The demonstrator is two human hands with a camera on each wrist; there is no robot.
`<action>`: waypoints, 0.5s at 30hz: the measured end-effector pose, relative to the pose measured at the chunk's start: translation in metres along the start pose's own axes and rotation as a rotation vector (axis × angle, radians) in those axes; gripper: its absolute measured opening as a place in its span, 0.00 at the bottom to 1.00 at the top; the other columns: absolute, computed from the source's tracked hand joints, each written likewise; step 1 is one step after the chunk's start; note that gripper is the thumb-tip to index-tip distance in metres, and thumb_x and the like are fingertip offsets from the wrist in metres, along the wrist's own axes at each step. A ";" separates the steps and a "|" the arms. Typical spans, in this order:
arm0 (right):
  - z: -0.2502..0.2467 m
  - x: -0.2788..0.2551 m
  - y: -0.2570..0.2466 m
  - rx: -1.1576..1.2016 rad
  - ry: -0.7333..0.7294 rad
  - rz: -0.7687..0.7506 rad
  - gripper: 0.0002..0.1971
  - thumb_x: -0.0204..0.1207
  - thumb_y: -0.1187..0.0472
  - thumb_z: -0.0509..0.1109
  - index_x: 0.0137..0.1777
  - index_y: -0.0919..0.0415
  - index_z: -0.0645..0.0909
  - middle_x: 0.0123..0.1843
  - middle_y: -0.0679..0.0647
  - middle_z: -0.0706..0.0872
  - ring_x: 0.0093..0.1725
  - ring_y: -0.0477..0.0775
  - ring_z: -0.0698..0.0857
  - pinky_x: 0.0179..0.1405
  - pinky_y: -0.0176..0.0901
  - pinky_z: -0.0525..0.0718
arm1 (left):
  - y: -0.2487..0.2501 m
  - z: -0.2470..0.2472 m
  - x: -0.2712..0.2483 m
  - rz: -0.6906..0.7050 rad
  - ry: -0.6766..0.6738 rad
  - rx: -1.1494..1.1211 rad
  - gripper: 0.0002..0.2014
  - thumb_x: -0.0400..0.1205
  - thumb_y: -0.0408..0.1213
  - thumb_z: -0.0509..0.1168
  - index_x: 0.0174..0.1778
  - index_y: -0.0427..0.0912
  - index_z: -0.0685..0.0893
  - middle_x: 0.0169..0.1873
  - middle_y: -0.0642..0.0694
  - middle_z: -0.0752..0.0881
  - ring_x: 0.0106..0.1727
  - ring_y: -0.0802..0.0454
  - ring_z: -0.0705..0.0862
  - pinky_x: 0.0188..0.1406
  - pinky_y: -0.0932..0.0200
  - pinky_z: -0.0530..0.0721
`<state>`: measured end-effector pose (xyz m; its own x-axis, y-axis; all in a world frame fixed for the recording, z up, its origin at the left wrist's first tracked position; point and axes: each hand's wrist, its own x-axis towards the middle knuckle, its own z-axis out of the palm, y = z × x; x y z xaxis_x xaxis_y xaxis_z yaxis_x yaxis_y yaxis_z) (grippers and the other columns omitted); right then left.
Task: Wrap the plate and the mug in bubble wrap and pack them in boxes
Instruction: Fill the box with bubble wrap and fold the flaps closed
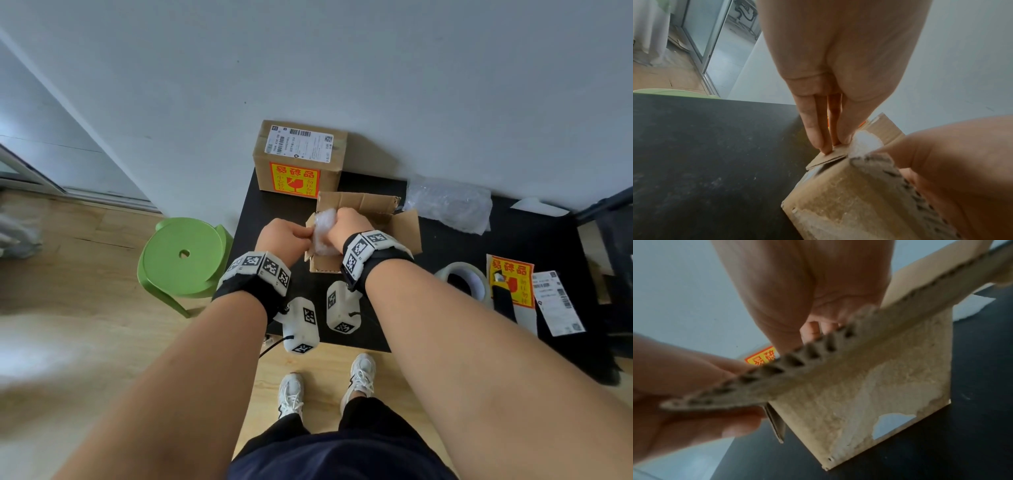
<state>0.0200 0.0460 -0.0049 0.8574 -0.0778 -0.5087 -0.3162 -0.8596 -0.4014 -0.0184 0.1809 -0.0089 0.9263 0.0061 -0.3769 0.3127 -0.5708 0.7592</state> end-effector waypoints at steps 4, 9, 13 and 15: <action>0.004 0.005 -0.006 -0.061 0.023 -0.021 0.18 0.75 0.56 0.71 0.62 0.62 0.81 0.58 0.59 0.85 0.58 0.62 0.84 0.50 0.50 0.80 | 0.000 -0.002 0.003 0.011 0.039 0.001 0.09 0.76 0.36 0.73 0.51 0.47 0.92 0.46 0.49 0.91 0.48 0.51 0.87 0.54 0.53 0.85; 0.012 0.008 -0.011 -0.120 -0.029 0.041 0.24 0.80 0.55 0.70 0.73 0.62 0.71 0.67 0.59 0.79 0.65 0.59 0.80 0.64 0.49 0.75 | -0.001 -0.003 0.003 0.001 0.050 0.015 0.08 0.76 0.35 0.73 0.50 0.45 0.93 0.44 0.49 0.91 0.49 0.52 0.87 0.55 0.54 0.85; 0.010 -0.004 -0.001 -0.071 0.026 -0.002 0.22 0.79 0.55 0.69 0.71 0.60 0.74 0.64 0.60 0.82 0.62 0.61 0.82 0.57 0.49 0.78 | 0.001 -0.001 -0.001 -0.011 0.055 0.004 0.08 0.76 0.35 0.73 0.50 0.47 0.93 0.43 0.48 0.91 0.47 0.51 0.87 0.51 0.56 0.84; 0.003 -0.011 0.002 -0.028 0.045 -0.029 0.20 0.78 0.54 0.69 0.67 0.61 0.76 0.62 0.61 0.84 0.61 0.62 0.83 0.57 0.50 0.80 | 0.004 0.000 -0.002 -0.014 0.052 0.013 0.09 0.76 0.36 0.73 0.50 0.49 0.92 0.43 0.48 0.91 0.46 0.51 0.87 0.47 0.57 0.83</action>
<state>0.0089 0.0471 -0.0028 0.8838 -0.0744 -0.4620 -0.2796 -0.8755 -0.3940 -0.0193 0.1784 -0.0055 0.9315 0.0569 -0.3593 0.3236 -0.5810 0.7468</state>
